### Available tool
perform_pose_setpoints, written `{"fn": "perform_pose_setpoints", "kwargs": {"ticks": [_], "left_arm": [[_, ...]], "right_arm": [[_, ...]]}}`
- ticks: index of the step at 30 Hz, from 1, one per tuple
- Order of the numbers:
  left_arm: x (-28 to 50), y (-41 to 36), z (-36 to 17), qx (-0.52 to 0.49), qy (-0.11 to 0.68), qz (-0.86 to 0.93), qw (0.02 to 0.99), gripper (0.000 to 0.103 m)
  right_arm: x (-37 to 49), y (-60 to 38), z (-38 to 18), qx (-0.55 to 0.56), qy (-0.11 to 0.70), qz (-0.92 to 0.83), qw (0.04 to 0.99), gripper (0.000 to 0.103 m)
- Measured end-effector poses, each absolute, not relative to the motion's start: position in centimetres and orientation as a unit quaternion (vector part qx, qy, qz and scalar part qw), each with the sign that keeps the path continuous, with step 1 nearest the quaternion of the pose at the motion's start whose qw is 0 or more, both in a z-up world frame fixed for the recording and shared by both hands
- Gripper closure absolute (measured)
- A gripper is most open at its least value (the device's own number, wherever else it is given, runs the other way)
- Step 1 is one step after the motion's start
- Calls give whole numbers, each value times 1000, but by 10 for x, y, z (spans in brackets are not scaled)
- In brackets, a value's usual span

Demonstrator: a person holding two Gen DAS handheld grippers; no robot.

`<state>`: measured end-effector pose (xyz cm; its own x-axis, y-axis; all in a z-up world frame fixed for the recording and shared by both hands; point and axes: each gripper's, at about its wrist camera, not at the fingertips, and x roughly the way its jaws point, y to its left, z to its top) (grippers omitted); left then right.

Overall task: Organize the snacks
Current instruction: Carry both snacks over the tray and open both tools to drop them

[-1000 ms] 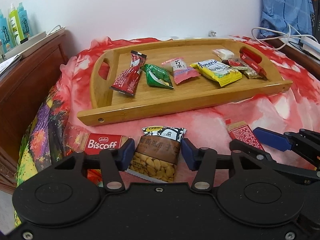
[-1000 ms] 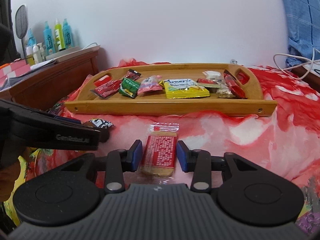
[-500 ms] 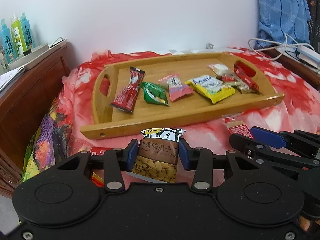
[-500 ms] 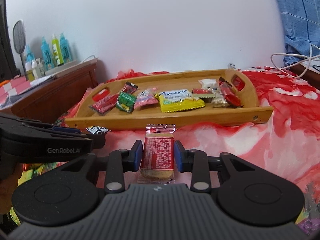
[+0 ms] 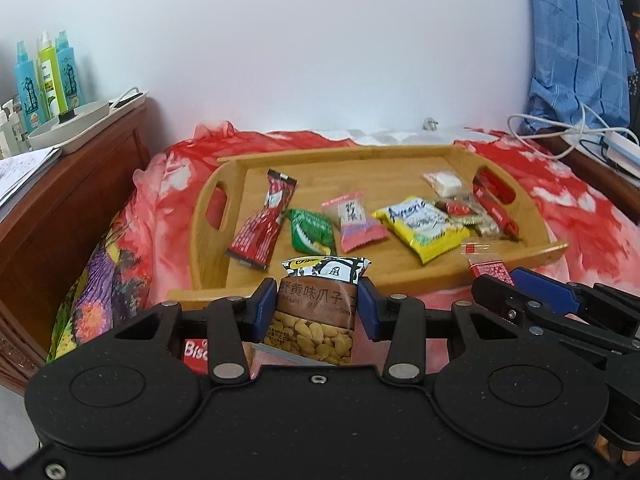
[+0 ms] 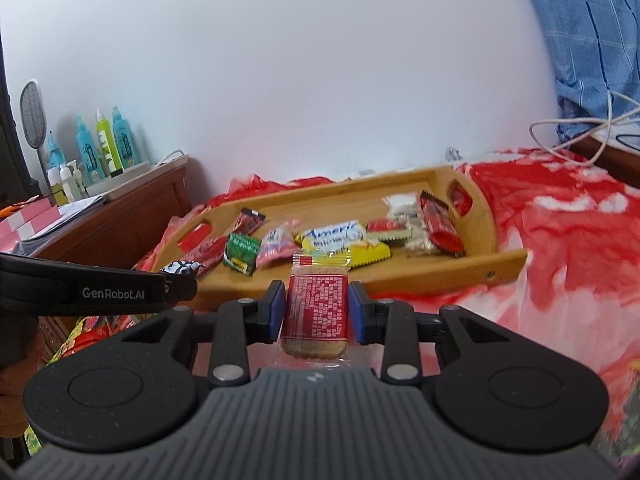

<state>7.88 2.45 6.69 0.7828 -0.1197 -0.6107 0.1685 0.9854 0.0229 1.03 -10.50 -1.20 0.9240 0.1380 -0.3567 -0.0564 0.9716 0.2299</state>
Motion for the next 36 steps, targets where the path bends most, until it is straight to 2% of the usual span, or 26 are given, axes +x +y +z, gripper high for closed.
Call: {"fn": "perform_pose_setpoints", "kwargs": {"ticks": [36], "left_arm": [[175,-6,98,-19,314,-51,948,62]], "right_arm": [[99,-156,28,120,157,34,980,64]]}}
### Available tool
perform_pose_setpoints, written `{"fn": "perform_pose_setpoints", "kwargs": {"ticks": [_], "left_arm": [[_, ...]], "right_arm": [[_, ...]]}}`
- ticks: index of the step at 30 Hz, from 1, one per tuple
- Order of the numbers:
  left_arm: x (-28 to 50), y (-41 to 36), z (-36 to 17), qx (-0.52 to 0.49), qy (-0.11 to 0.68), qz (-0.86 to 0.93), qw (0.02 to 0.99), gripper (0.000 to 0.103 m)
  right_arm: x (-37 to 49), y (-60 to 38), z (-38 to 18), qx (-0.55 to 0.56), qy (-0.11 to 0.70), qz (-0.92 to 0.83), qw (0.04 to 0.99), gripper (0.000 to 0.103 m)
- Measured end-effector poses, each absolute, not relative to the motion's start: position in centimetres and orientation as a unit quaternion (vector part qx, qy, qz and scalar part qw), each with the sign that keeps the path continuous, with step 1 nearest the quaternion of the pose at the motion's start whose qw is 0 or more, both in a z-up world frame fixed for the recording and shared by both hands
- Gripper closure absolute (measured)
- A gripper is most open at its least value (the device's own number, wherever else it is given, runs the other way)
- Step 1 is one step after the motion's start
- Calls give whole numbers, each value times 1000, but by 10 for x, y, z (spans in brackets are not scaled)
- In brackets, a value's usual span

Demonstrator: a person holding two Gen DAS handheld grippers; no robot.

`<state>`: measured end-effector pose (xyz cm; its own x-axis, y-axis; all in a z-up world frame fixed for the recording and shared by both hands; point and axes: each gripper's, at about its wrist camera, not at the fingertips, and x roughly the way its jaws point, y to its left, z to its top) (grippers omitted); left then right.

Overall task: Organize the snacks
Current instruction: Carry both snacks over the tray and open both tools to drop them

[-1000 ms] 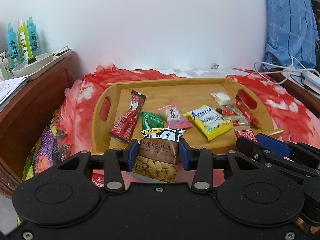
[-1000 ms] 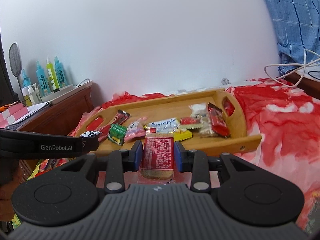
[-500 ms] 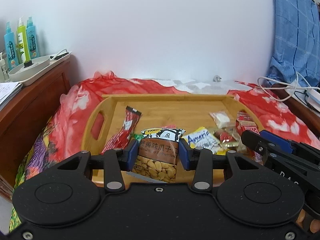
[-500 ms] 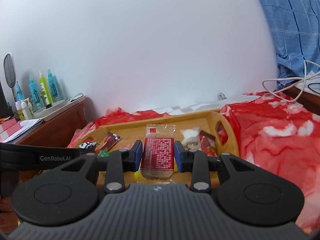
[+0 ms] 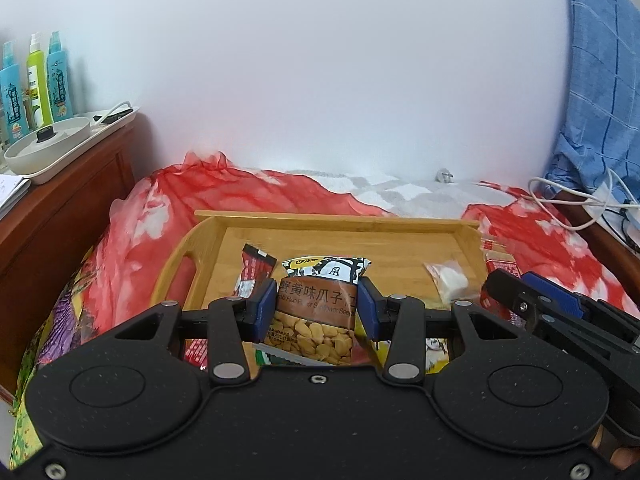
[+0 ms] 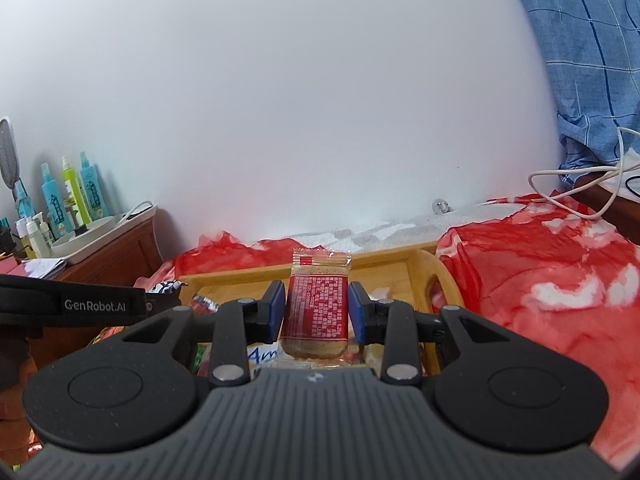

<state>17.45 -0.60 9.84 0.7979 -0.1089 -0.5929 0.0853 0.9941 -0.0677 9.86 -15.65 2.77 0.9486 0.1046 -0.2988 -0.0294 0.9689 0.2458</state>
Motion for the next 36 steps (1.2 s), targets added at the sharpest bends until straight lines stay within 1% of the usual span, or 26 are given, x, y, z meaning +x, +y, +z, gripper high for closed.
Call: {"fn": "perform_pose_setpoints", "kwargs": {"ticks": [28,36], "left_arm": [[266,-19,78,-2,358,-27,933,62],[288,-25,68,-9,374,-23,927,62]], "right_arm": [[164,-170,26,139,177,47,973,64],[190,-176,15,157,199,59,966,64]]}}
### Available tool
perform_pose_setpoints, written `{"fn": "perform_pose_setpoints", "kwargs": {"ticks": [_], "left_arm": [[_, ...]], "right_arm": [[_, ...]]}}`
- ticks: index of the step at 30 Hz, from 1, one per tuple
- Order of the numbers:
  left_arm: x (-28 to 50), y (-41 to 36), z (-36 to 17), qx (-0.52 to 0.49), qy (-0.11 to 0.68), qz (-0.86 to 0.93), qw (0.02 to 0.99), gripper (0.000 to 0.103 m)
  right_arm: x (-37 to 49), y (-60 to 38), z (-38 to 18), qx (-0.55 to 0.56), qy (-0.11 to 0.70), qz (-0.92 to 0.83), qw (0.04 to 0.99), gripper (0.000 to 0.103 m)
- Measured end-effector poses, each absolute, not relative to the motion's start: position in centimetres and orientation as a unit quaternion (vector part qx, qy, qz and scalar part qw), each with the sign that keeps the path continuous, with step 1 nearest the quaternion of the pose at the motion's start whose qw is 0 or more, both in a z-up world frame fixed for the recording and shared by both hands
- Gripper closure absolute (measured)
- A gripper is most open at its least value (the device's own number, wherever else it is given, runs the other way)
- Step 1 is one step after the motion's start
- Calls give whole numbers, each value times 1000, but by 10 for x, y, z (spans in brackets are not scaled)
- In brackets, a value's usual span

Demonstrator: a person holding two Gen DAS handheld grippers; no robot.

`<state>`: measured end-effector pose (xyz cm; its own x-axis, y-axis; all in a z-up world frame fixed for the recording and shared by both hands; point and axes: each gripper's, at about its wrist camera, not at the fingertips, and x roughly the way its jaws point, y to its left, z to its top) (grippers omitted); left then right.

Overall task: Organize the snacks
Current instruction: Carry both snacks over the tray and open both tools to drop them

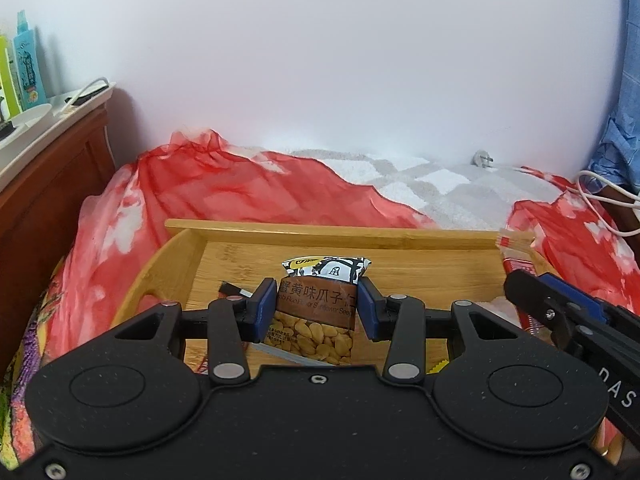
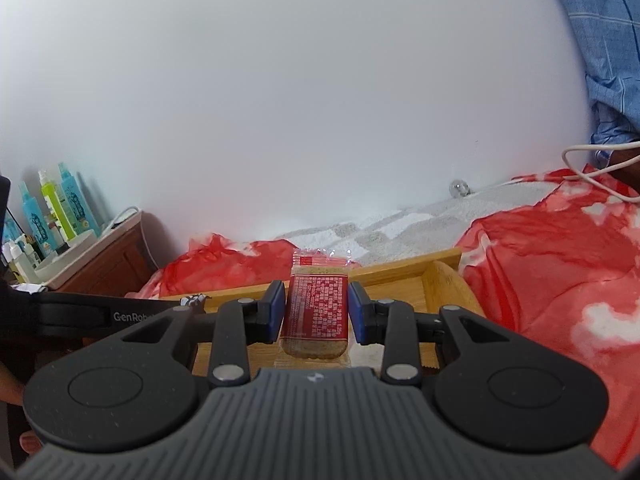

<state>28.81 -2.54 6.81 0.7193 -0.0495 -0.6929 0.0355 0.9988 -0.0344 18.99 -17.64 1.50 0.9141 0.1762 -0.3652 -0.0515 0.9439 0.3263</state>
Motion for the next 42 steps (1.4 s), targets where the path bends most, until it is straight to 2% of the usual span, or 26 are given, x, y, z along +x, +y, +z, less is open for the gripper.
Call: {"fn": "perform_pose_setpoints", "kwargs": {"ticks": [21,42], "left_arm": [[309,-38,39,-3,398,-17,917,62],[312,-38,28,9,405,-11,914,62]], "right_arm": [[220,-174,-11,153,251,61,954,64],[220,-173,-12,148,251,60,955,64]]}}
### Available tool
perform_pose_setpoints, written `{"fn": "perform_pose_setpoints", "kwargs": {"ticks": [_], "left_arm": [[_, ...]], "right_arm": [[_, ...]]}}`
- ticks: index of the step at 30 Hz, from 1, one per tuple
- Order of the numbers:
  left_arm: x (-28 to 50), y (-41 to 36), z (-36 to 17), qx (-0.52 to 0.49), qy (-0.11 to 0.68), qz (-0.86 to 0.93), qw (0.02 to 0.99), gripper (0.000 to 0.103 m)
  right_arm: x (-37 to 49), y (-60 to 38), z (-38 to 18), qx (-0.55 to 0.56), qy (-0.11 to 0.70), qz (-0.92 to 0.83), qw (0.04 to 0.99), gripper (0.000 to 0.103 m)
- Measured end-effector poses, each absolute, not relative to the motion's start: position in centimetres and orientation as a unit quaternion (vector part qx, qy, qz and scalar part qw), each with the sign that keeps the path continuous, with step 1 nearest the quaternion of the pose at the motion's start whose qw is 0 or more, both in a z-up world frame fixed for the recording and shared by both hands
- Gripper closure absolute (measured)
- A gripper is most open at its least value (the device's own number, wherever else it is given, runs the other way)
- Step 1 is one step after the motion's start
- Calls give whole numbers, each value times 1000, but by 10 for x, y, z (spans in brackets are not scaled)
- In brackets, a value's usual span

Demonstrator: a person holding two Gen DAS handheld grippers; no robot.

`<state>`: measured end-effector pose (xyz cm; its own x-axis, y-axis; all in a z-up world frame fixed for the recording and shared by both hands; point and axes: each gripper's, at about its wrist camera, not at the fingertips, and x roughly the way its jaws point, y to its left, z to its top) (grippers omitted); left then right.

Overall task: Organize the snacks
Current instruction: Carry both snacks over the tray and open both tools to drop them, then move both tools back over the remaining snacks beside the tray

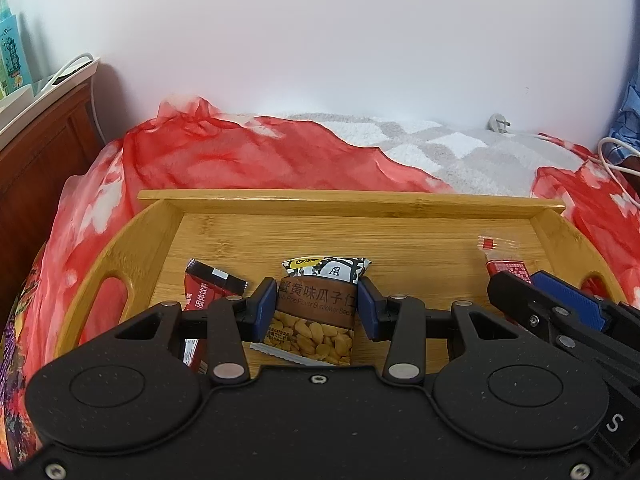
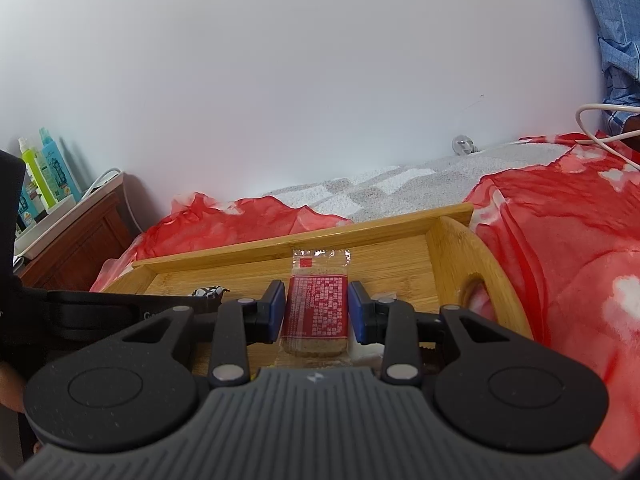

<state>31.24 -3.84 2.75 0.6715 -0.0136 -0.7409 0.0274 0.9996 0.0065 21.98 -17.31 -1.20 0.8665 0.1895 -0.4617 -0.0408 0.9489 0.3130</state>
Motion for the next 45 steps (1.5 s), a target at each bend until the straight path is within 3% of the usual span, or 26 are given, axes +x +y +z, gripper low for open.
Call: {"fn": "perform_pose_setpoints", "kwargs": {"ticks": [24,33,45], "left_arm": [[312,-42,26,25,410,-10,912,60],[305,-42,31,30,412,-9,911,58],[281,-32,49,28,402,-3,915,52]], "right_arm": [[223,-171,-13,137,260,69,953,62],[219,-168,-10,124,251,71,957,43],[203,-165,0,114,239,79,961,39]]}}
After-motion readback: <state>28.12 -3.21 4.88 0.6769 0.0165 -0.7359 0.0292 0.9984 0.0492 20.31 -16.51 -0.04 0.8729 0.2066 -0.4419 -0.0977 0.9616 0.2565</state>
